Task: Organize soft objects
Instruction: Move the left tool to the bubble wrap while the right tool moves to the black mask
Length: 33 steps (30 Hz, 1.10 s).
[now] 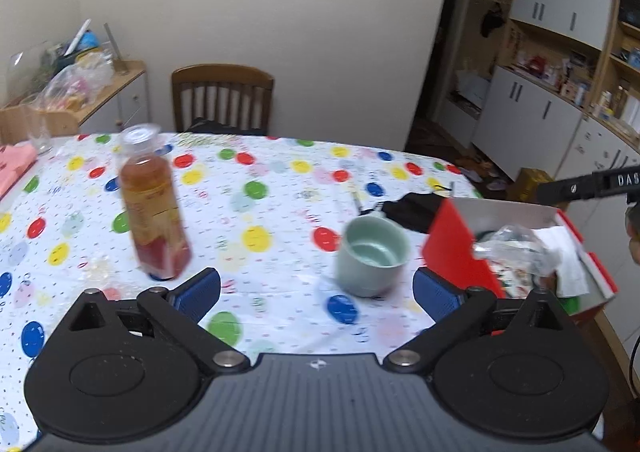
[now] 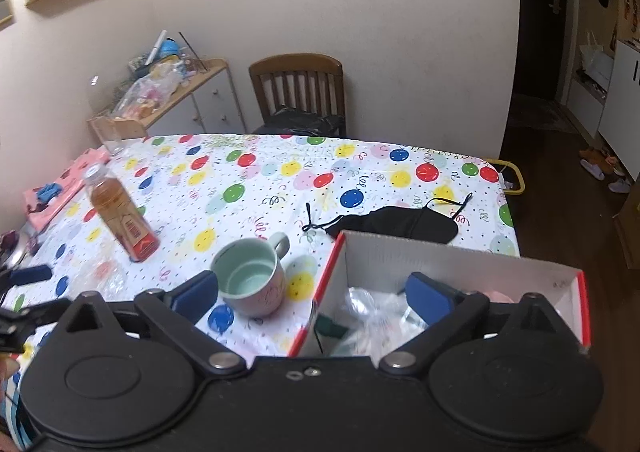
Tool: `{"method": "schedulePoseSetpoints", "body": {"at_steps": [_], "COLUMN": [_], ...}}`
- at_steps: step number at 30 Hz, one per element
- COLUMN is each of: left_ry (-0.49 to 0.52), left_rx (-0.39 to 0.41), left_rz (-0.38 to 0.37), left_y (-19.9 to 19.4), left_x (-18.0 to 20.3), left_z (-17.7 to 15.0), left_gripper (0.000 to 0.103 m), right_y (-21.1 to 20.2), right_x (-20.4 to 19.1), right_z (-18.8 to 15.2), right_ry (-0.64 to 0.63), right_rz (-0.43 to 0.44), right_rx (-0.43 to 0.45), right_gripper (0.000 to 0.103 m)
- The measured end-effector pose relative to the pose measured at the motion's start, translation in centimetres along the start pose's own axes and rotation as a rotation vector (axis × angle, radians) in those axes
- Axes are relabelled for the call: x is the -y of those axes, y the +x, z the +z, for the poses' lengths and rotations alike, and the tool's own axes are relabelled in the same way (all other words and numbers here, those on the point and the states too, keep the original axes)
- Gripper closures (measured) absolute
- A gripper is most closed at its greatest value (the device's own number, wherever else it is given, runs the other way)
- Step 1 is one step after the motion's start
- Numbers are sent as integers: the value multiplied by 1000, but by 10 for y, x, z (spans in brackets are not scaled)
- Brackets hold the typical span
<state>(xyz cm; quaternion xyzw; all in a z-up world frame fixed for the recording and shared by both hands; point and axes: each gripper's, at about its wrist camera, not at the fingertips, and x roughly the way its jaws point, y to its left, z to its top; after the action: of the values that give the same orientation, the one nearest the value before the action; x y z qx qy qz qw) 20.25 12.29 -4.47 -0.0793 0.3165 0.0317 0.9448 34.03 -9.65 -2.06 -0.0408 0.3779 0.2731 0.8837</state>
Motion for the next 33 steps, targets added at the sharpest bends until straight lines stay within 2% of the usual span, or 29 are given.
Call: {"method": "schedulePoseSetpoints", "body": {"at_steps": [10, 17, 25, 33], "left_ry": [-95, -158, -158, -158], "left_rx": [-31, -66, -122, -164], "left_rz": [103, 198, 275, 306], "left_y": [20, 34, 53, 77], "left_x": [-75, -123, -156, -173], "left_z": [-14, -29, -46, -58], "left_gripper": [0, 0, 0, 0], "right_y": [82, 151, 223, 277], "right_x": [5, 15, 11, 9], "right_z": [47, 80, 91, 87], "right_ry": [44, 76, 120, 171], "right_rz": [-107, -173, -232, -292], "right_rx": [-92, -207, -320, -403], "right_gripper": [1, 1, 1, 1]}}
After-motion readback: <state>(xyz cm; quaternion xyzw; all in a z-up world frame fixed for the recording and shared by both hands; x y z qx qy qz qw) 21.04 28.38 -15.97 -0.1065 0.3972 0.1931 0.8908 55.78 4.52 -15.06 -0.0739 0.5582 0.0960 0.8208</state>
